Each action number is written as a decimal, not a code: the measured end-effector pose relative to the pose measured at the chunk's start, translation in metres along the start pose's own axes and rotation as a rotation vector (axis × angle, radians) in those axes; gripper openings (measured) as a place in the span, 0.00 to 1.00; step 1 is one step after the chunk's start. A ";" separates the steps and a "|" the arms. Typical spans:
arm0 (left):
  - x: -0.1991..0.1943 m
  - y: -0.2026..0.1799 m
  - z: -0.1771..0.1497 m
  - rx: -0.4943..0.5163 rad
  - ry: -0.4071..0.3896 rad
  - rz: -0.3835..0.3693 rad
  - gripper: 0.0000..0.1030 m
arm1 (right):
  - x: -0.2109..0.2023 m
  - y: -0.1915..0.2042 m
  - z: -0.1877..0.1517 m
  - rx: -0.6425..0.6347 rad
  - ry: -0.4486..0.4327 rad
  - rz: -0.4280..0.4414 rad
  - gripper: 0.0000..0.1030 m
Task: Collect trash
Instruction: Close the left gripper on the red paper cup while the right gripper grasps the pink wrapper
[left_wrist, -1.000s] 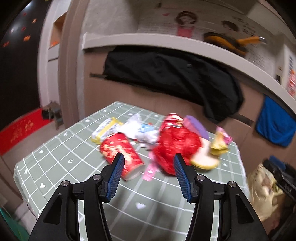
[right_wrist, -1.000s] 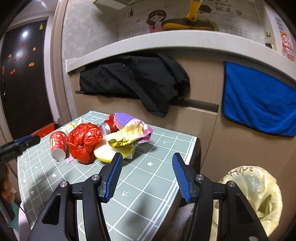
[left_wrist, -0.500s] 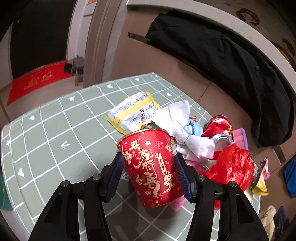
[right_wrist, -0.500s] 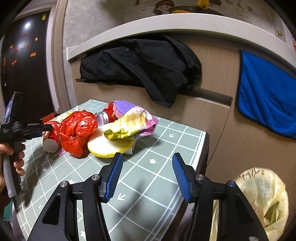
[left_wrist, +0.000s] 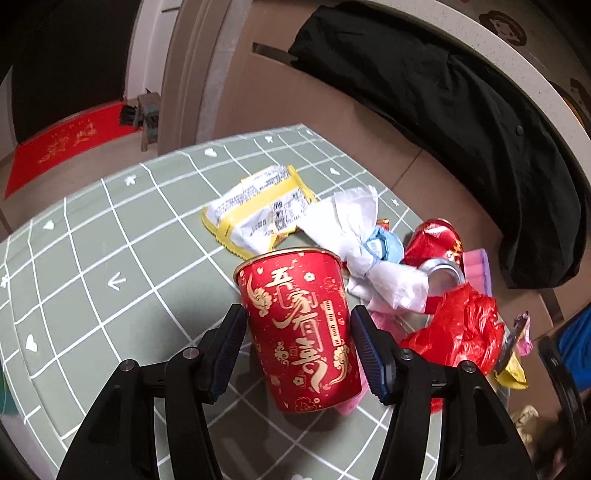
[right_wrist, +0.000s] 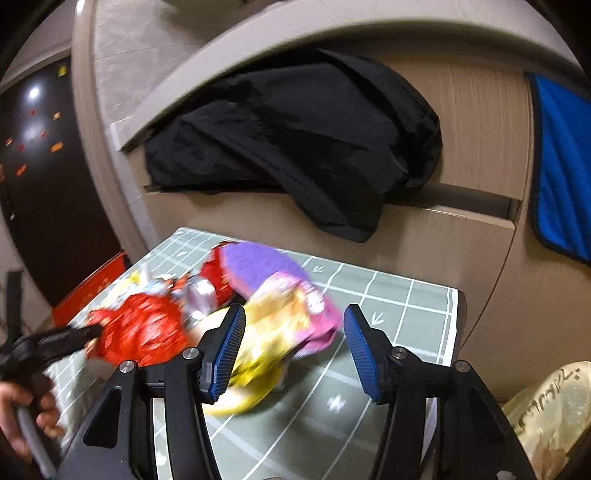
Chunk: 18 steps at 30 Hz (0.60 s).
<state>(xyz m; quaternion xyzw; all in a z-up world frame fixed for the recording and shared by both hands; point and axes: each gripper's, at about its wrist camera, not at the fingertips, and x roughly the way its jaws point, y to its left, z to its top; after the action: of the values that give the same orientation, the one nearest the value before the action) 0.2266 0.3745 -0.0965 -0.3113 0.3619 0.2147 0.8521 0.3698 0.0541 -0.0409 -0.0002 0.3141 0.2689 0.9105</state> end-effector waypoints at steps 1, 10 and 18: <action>0.000 0.002 0.000 -0.006 0.007 -0.015 0.58 | 0.009 -0.005 0.001 0.012 0.013 -0.006 0.51; 0.015 0.005 -0.002 -0.042 0.078 -0.033 0.57 | 0.045 -0.007 -0.006 0.044 0.138 0.162 0.12; -0.022 -0.008 -0.008 0.011 -0.078 -0.019 0.51 | -0.012 0.007 -0.001 -0.076 0.028 0.101 0.12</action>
<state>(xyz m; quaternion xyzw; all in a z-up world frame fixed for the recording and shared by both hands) 0.2131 0.3607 -0.0809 -0.3016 0.3267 0.2164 0.8692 0.3575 0.0541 -0.0335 -0.0226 0.3159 0.3263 0.8906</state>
